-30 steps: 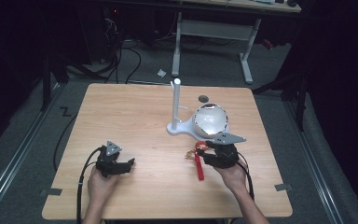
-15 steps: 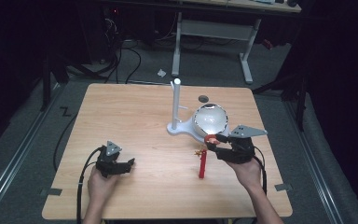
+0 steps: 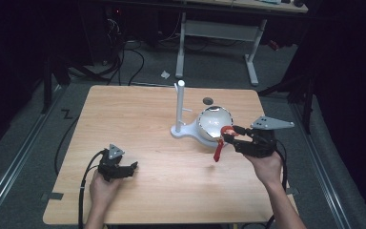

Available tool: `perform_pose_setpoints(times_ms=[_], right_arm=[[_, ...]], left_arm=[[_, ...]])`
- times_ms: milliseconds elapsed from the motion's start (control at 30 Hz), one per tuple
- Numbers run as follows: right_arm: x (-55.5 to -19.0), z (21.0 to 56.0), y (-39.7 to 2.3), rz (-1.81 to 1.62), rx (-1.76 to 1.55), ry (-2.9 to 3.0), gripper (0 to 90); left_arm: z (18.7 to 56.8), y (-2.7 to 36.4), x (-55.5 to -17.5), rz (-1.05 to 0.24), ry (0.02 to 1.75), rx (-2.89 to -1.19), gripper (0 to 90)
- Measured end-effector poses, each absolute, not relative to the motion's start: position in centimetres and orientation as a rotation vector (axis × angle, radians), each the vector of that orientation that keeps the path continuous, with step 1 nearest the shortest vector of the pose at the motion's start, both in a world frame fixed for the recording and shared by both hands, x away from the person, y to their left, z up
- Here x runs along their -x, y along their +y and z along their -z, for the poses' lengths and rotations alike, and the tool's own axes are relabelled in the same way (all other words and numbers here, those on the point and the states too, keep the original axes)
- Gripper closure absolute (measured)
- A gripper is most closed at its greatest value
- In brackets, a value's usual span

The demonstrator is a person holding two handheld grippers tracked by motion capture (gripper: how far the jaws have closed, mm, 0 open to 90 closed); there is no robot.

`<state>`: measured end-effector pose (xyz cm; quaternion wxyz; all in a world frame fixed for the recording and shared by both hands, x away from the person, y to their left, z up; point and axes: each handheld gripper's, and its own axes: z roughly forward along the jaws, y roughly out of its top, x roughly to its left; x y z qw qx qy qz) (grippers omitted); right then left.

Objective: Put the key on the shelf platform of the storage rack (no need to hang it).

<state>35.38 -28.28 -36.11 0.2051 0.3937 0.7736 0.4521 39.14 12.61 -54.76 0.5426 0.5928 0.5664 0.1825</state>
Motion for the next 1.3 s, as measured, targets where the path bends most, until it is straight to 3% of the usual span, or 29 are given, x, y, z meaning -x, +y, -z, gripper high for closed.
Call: perform_pose_setpoints(times_ms=[767, 1300], right_arm=[[-38.1, 31.7, -30.2, -1.274, -1.142, 2.062, 49.2], [-40.9, 31.0, -29.9, -1.240, -1.189, 2.038, 49.1]], left_arm=[[54.8, 12.6, -39.1, -0.434, 1.344, -1.409, 21.7], [54.8, 12.6, -39.1, -0.434, 1.344, -1.408, 21.7]])
